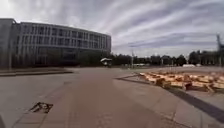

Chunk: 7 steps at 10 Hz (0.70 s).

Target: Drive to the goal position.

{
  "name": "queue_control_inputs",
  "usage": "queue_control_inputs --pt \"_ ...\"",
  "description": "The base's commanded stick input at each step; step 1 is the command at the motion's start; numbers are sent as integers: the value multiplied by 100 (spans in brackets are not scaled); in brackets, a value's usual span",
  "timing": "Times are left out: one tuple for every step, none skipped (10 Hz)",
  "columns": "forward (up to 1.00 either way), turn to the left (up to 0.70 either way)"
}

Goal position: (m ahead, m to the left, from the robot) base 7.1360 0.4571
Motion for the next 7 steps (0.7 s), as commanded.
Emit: queue_control_inputs --pt "85 0" --pt "85 0" --pt "85 0" --pt "85 0" --pt "85 0" --pt "85 0" --pt "85 0"
